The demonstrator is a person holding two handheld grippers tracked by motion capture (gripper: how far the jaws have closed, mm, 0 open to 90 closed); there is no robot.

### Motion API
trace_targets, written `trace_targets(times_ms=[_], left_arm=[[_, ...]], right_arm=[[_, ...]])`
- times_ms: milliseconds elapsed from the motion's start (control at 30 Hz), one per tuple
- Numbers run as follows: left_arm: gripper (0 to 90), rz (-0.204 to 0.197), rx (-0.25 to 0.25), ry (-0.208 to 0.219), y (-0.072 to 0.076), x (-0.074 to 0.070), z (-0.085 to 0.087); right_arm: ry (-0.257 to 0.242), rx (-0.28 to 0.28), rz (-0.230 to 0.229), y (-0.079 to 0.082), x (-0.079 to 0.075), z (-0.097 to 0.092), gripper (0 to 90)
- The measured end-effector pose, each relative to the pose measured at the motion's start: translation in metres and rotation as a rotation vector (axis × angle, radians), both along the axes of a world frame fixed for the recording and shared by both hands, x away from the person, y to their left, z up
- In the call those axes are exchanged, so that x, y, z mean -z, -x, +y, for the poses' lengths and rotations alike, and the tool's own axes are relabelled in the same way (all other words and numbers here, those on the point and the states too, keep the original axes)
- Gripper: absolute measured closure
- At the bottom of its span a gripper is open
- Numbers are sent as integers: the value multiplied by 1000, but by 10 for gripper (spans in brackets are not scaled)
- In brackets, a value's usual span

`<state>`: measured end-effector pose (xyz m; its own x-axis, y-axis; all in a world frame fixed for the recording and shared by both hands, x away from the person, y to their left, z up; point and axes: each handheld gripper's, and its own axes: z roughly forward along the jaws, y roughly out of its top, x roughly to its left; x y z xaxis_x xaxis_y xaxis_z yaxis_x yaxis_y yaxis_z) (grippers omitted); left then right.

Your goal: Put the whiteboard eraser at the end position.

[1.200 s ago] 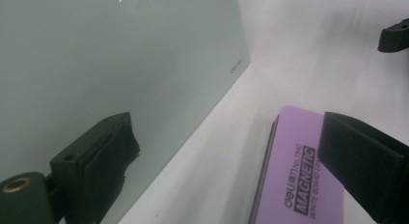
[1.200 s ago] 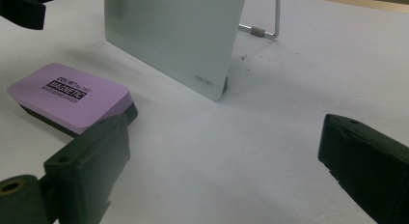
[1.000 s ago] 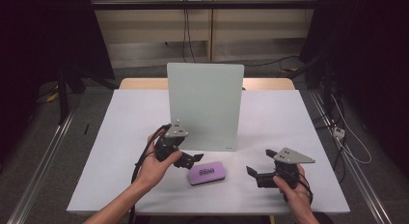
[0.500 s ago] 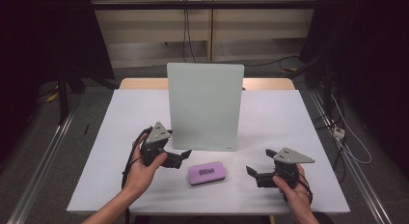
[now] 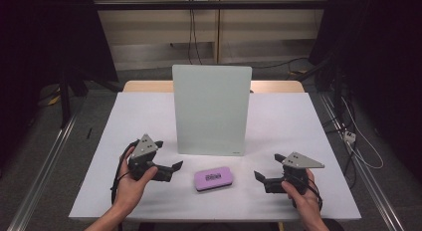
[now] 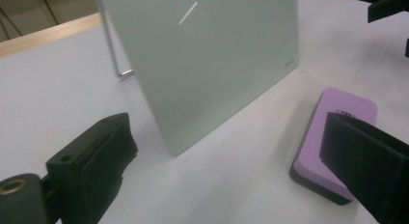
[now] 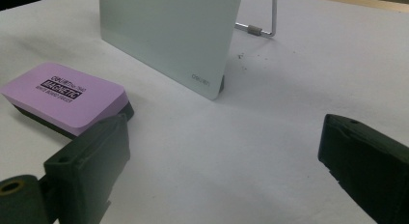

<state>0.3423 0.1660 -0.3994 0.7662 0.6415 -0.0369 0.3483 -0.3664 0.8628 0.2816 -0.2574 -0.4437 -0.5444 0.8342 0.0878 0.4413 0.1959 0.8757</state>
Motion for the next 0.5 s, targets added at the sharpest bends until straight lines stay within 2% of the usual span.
trace_targets(times_ms=[67,133,300,400,500], left_arm=[[47,2,-29,0,3,0,6],[47,0,-63,-32,7,1,11],[50,9,-68,-40,17,6,19],[50,18,-89,-40,21,9,28],[50,9,-113,-32,23,13,37]], right_arm=[[0,0,0,0,0,0,39],[2,0,0,0,0,0,39],[5,-1,1,0,0,0,39],[5,-1,1,0,0,0,38],[4,2,2,0,0,0,38]])
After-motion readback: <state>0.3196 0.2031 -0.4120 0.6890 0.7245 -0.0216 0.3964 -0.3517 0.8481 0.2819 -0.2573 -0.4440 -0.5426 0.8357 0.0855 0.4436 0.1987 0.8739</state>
